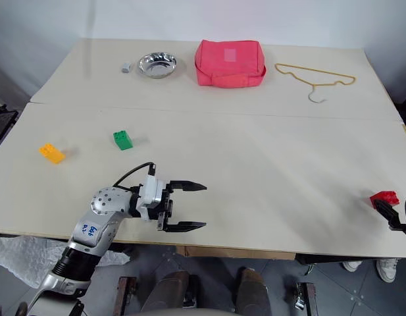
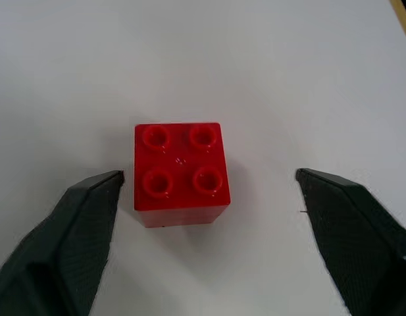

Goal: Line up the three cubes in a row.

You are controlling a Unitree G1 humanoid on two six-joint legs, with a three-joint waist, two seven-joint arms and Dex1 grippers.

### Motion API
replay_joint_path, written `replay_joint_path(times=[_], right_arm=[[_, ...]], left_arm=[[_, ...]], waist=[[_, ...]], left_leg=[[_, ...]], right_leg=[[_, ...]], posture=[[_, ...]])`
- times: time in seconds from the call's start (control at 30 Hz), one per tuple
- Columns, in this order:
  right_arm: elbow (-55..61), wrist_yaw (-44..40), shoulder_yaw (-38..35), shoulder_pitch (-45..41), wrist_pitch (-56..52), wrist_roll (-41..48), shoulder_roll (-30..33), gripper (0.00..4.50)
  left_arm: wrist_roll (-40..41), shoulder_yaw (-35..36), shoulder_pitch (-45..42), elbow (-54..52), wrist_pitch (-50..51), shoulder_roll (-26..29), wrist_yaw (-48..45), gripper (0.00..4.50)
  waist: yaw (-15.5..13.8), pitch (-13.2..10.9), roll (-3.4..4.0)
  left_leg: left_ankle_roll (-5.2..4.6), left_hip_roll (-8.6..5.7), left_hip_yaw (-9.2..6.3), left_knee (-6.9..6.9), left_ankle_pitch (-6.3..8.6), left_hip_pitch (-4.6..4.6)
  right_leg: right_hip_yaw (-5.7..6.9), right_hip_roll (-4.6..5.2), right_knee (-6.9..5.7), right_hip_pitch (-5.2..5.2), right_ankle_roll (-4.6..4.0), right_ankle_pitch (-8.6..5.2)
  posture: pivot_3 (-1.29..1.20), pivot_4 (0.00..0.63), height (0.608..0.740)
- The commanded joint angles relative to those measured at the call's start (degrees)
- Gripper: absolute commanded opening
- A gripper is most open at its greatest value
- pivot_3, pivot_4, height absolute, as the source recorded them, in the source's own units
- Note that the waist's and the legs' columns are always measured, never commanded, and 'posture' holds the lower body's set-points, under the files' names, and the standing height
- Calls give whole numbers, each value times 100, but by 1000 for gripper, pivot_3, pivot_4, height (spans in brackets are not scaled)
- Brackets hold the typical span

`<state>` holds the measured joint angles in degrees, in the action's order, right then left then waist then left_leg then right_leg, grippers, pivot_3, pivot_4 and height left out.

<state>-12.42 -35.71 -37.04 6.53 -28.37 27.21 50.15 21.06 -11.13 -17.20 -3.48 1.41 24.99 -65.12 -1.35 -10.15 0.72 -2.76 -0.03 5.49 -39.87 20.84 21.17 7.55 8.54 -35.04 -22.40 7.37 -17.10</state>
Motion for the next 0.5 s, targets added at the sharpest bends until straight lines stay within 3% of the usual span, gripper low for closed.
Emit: replay_joint_path(times=[0.03,0.2,0.33,0.5], right_arm=[[-31,-126,39,-178,99,-64,72,3218],[-171,-351,261,-388,371,-203,51,1523],[220,-1215,867,-727,689,-139,111,1503],[950,-2395,1971,-2017,610,121,205,1503]], left_arm=[[16,76,-87,-83,-100,20,-18,4500],[92,123,-124,-53,-25,114,-101,4500],[175,319,-86,-89,56,167,7,4500],[256,720,34,89,22,205,181,4500]], waist=[[1,0,0],[0,0,0],[9,0,-1],[166,-3,5]], left_leg=[[0,0,0,0,0,0],[0,-1,-1,-1,0,1],[0,1,-1,-3,0,1],[3,7,0,-4,-2,-2]], right_leg=[[0,0,0,0,0,0],[1,0,0,0,1,0],[2,-3,0,0,1,0],[0,-5,-8,-3,1,0]], posture=[[0,150,740],[0,150,740],[0,150,740],[0,150,740]])
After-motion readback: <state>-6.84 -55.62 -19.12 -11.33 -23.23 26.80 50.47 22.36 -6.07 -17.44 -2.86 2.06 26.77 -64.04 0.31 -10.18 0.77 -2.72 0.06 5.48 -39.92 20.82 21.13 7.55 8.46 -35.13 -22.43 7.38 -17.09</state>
